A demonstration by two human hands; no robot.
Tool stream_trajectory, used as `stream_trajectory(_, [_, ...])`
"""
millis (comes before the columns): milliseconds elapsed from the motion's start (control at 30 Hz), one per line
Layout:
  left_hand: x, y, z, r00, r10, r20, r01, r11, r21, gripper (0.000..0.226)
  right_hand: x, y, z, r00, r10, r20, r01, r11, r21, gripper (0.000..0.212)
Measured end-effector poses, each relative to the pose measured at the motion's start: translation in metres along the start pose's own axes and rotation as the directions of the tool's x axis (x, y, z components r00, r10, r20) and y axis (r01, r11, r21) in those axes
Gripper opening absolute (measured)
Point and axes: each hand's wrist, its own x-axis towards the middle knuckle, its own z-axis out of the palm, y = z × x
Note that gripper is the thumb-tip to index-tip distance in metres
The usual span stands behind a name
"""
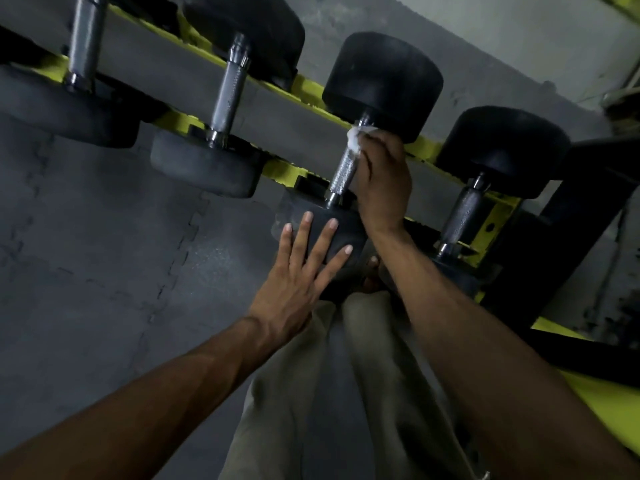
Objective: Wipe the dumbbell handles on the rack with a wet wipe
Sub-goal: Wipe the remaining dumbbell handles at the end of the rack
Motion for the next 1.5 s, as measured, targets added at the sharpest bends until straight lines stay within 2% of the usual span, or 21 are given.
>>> stream_trajectory(167, [0.0, 0.001, 0.005, 1.0, 0.008, -0.015, -0.008, 1.0, 0.023, 0.117, 0.02, 0.022, -0.017, 0.932, -0.276, 0.236, 0.305, 0.948, -0.093, 0.034])
stream_trajectory(233, [0.001, 0.0, 0.007, 1.0, 0.0, -0.028, 0.001, 1.0, 0.028, 0.115, 0.035, 0.009, -0.016, 0.901, -0.307, 0.306, 0.36, 0.923, -0.135, 0.029])
stream_trajectory(300, [0.0, 0.0, 0.003, 1.0, 0.005, -0.007, -0.005, 0.999, 0.035, 0.112, 0.05, -0.007, -0.011, 0.854, -0.234, 0.465, 0.4, 0.867, -0.297, 0.027])
stream_trajectory(367, [-0.001, 0.001, -0.002, 1.0, 0.001, 0.023, -0.002, 0.998, 0.057, 0.116, 0.056, -0.025, -0.009, 0.7, -0.17, 0.694, 0.54, 0.762, -0.357, 0.033])
stream_trajectory(433, [-0.001, 0.001, -0.005, 1.0, -0.008, 0.026, 0.006, 0.997, 0.074, 0.12, 0.056, -0.036, -0.012, 0.451, -0.18, 0.874, 0.619, 0.769, -0.161, 0.033])
stream_trajectory(467, [-0.002, 0.001, -0.006, 1.0, -0.011, 0.026, 0.009, 0.997, 0.076, 0.12, 0.056, -0.038, -0.017, 0.366, -0.187, 0.912, 0.618, 0.781, -0.087, 0.035])
stream_trajectory(500, [-0.003, 0.001, -0.006, 1.0, -0.014, 0.023, 0.012, 0.997, 0.079, 0.121, 0.059, -0.035, -0.019, 0.35, -0.215, 0.912, 0.655, 0.752, -0.074, 0.041])
stream_trajectory(533, [-0.002, 0.002, -0.005, 1.0, -0.021, 0.016, 0.019, 0.996, 0.087, 0.123, 0.066, -0.03, -0.02, 0.412, -0.229, 0.882, 0.689, 0.712, -0.137, 0.045])
stream_trajectory(567, [-0.002, 0.002, -0.005, 1.0, -0.028, 0.011, 0.027, 0.995, 0.096, 0.125, 0.072, -0.024, -0.022, 0.522, -0.237, 0.819, 0.682, 0.694, -0.233, 0.045])
stream_trajectory(633, [-0.003, 0.004, -0.007, 0.999, -0.041, 0.015, 0.039, 0.994, 0.104, 0.128, 0.068, -0.01, -0.025, 0.708, -0.273, 0.651, 0.587, 0.739, -0.33, 0.039])
stream_trajectory(667, [-0.002, 0.005, -0.006, 0.999, -0.043, 0.018, 0.041, 0.993, 0.11, 0.13, 0.054, -0.007, -0.026, 0.718, -0.33, 0.612, 0.583, 0.765, -0.271, 0.034])
stream_trajectory(767, [-0.001, 0.005, -0.01, 0.998, -0.042, 0.037, 0.038, 0.994, 0.099, 0.134, 0.024, 0.001, -0.031, 0.503, -0.473, 0.724, 0.623, 0.778, 0.076, 0.029])
stream_trajectory(800, [-0.001, 0.005, -0.01, 0.998, -0.045, 0.035, 0.042, 0.995, 0.095, 0.135, 0.029, 0.001, -0.036, 0.489, -0.481, 0.728, 0.6, 0.791, 0.119, 0.029])
stream_trajectory(833, [-0.001, 0.005, -0.009, 0.998, -0.051, 0.034, 0.047, 0.994, 0.097, 0.135, 0.036, 0.005, -0.035, 0.518, -0.486, 0.703, 0.581, 0.804, 0.128, 0.029])
stream_trajectory(967, [0.0, 0.007, -0.01, 0.998, -0.056, 0.036, 0.053, 0.995, 0.089, 0.13, 0.034, 0.015, -0.032, 0.848, -0.296, 0.439, 0.34, 0.94, -0.022, 0.013])
stream_trajectory(1067, [0.0, 0.007, -0.009, 0.998, -0.049, 0.034, 0.047, 0.996, 0.082, 0.125, -0.005, 0.004, -0.023, 0.933, -0.098, 0.346, 0.07, 0.993, 0.092, 0.004])
stream_trajectory(1133, [0.001, 0.006, -0.008, 0.999, -0.043, 0.028, 0.04, 0.996, 0.085, 0.127, -0.016, -0.003, -0.02, 0.939, 0.113, 0.326, -0.172, 0.972, 0.158, 0.006])
stream_trajectory(1200, [0.001, 0.005, -0.005, 0.999, -0.042, 0.017, 0.04, 0.996, 0.083, 0.13, -0.012, -0.005, -0.013, 0.867, 0.36, 0.344, -0.447, 0.868, 0.217, 0.013])
stream_trajectory(1300, [0.003, 0.005, 0.0, 0.999, -0.039, -0.009, 0.04, 0.997, 0.07, 0.128, 0.016, -0.003, 0.005, 0.635, 0.591, 0.498, -0.77, 0.43, 0.472, 0.028])
stream_trajectory(1400, [0.003, 0.005, 0.006, 0.999, -0.034, -0.026, 0.035, 0.997, 0.064, 0.127, 0.042, -0.01, 0.012, 0.487, 0.535, 0.691, -0.798, -0.051, 0.601, 0.038])
stream_trajectory(1500, [0.003, 0.005, 0.007, 0.999, -0.026, -0.043, 0.029, 0.997, 0.065, 0.128, 0.054, -0.005, 0.016, 0.417, 0.458, 0.785, -0.729, -0.348, 0.59, 0.046])
